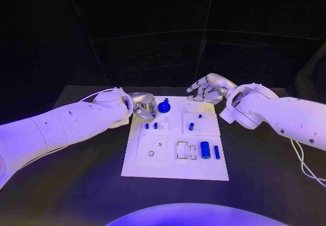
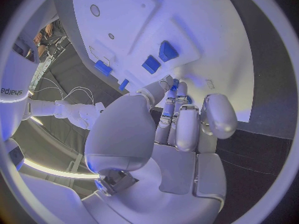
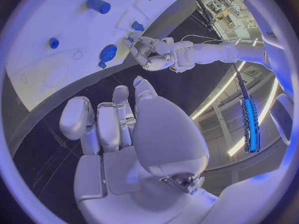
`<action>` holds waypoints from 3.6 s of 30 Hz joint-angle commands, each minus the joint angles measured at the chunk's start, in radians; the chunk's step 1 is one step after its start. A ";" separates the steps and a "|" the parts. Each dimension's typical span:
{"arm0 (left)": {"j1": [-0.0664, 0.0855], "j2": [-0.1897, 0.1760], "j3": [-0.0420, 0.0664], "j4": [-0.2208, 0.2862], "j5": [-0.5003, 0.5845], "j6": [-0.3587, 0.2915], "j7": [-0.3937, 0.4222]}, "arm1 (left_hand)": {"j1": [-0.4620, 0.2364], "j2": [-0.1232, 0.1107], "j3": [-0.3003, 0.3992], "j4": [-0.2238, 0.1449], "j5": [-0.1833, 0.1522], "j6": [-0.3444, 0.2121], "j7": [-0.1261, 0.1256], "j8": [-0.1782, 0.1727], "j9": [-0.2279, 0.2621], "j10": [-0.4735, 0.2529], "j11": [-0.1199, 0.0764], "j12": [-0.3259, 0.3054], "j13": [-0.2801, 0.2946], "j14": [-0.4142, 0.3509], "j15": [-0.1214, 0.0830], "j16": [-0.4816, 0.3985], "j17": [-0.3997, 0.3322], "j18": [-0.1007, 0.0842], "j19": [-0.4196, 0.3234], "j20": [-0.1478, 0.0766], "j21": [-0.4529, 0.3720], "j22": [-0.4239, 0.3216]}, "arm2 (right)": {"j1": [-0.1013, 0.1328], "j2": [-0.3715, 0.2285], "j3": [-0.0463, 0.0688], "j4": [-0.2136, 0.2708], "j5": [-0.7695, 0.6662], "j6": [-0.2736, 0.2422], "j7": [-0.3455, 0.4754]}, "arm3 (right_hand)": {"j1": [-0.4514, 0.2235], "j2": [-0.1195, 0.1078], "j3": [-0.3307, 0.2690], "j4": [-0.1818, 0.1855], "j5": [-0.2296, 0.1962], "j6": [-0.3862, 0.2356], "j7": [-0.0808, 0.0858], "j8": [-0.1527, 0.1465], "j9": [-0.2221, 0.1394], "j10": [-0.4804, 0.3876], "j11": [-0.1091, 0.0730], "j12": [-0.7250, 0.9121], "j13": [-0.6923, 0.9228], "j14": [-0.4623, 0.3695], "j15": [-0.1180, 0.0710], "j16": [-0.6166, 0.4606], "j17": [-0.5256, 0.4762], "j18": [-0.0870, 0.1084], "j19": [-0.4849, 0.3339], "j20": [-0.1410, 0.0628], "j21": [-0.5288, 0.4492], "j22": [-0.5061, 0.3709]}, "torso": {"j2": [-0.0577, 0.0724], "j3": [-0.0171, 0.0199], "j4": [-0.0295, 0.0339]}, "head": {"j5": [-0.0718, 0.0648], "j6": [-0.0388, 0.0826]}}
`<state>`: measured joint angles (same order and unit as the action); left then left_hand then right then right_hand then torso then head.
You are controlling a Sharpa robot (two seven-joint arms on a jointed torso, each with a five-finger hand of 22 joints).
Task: Assemble the parts on the task board
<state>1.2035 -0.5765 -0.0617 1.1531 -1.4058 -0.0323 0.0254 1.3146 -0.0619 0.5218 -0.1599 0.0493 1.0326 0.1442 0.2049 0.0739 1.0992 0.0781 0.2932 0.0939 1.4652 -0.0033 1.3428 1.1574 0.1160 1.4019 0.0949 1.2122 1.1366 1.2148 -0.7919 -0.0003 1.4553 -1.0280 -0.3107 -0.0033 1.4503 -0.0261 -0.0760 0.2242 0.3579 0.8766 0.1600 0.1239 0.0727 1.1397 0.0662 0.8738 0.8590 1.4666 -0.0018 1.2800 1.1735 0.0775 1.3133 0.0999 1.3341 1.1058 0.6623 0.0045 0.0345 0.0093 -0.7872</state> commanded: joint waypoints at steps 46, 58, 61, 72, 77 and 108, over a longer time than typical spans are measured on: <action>-0.001 -0.008 -0.001 0.002 -0.002 -0.022 -0.005 | -0.030 -0.051 -0.002 0.003 0.000 -0.106 0.015 -0.107 -0.010 -0.126 0.032 -0.087 -0.028 0.001 0.021 -0.010 -0.039 -0.007 -0.021 0.020 -0.056 -0.050 | 0.002 0.003 0.001 -0.012 0.004 0.002 0.009 | -0.002 0.012 -0.008 0.002 0.003 -0.003 0.000 0.006 0.000 -0.005 0.003 -0.002 -0.003 0.019 -0.008 -0.006 -0.003 0.019 -0.009 -0.001 -0.007 -0.004 | -0.001 -0.0005 0.0006 | -0.006 -0.004; -0.002 -0.046 0.001 0.022 0.047 -0.099 0.022 | -0.023 -0.053 -0.006 0.001 0.000 -0.115 0.014 -0.116 -0.009 -0.152 0.037 -0.092 -0.027 0.003 0.025 -0.007 -0.039 -0.003 -0.028 0.024 -0.075 -0.070 | 0.002 0.003 0.001 -0.034 0.004 0.007 0.007 | 0.004 0.013 -0.005 -0.001 0.001 0.000 -0.001 0.008 0.000 -0.016 0.002 -0.016 -0.017 0.019 -0.008 -0.008 -0.004 0.021 -0.013 -0.001 -0.012 -0.011 | -0.001 -0.0010 0.0005 | -0.005 -0.001; -0.002 -0.066 0.002 0.028 0.100 -0.125 0.037 | -0.021 -0.049 -0.004 0.002 0.000 -0.110 0.019 -0.115 -0.007 -0.147 0.036 -0.086 -0.025 0.003 0.025 -0.006 -0.039 -0.002 -0.029 0.025 -0.078 -0.073 | 0.002 0.002 0.000 -0.050 -0.016 0.024 -0.002 | 0.026 0.020 0.006 -0.007 -0.011 0.016 -0.002 0.017 0.002 -0.088 0.001 -0.119 -0.107 -0.006 -0.009 -0.069 -0.071 0.032 -0.046 -0.002 -0.046 -0.068 | -0.002 -0.0013 0.0013 | -0.006 0.000; -0.001 -0.152 0.004 0.063 0.848 -0.199 0.283 | -0.027 -0.025 0.009 0.021 0.000 -0.064 0.044 -0.090 -0.004 -0.110 0.044 -0.029 -0.016 -0.197 0.034 -0.258 -0.431 0.068 -0.243 0.034 -0.431 -0.421 | -0.010 -0.003 0.000 -0.093 -0.365 0.091 -0.039 | 0.134 -0.008 0.086 -0.025 -0.062 0.128 -0.013 0.054 0.011 -0.106 0.006 -0.508 -0.440 -0.058 -0.007 -0.295 -0.287 0.052 -0.109 -0.001 -0.138 -0.188 | -0.001 0.0003 0.0003 | -0.005 0.020; -0.002 -0.183 0.002 0.118 1.135 -0.175 0.376 | -0.032 -0.021 -0.014 0.030 0.000 -0.051 0.036 -0.079 -0.003 -0.078 0.034 0.012 -0.004 -0.253 0.029 -0.318 -0.522 0.069 -0.267 0.032 -0.462 -0.439 | -0.026 -0.006 0.000 -0.086 -0.542 0.119 -0.079 | 0.135 -0.031 0.108 -0.020 -0.076 0.135 -0.014 0.038 0.004 -0.085 0.011 -0.602 -0.529 -0.048 -0.002 -0.302 -0.285 0.052 -0.104 0.002 -0.141 -0.188 | -0.001 -0.0016 0.0007 | -0.020 0.027; -0.022 -0.247 0.001 0.244 1.327 -0.162 0.461 | -0.033 -0.014 -0.058 0.038 0.000 -0.034 0.027 -0.059 -0.002 -0.058 0.022 0.067 0.013 -0.273 0.021 -0.338 -0.570 0.068 -0.266 0.024 -0.488 -0.459 | -0.078 0.012 -0.001 -0.051 -0.765 0.201 -0.132 | 0.145 -0.050 0.201 -0.030 -0.151 0.153 -0.006 -0.032 -0.001 -0.069 0.025 -0.708 -0.713 -0.015 0.010 -0.270 -0.240 0.044 -0.073 0.003 -0.119 -0.146 | 0.000 -0.0004 -0.0003 | -0.053 0.031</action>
<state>1.1806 -0.8228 -0.0614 1.3959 -0.0942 -0.1998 0.4631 1.2787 -0.0867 0.4688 -0.1212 0.0500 0.9917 0.1714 0.1402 0.0714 1.0382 0.1000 0.3563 0.1057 1.1989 0.0160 1.0067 0.5879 0.1786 1.1377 0.1233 0.7286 0.6788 1.1358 -0.7812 -0.0015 1.4024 -1.7836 -0.1270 -0.1419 1.5808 -0.0769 0.1219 0.1947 0.2114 1.0246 0.1540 0.0977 0.0708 1.0655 0.0907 0.1708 0.1484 1.4423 0.0085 1.0050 0.9319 0.1089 1.2338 0.1021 1.2118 0.9577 0.6621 0.0036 0.0357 -0.0442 -0.7555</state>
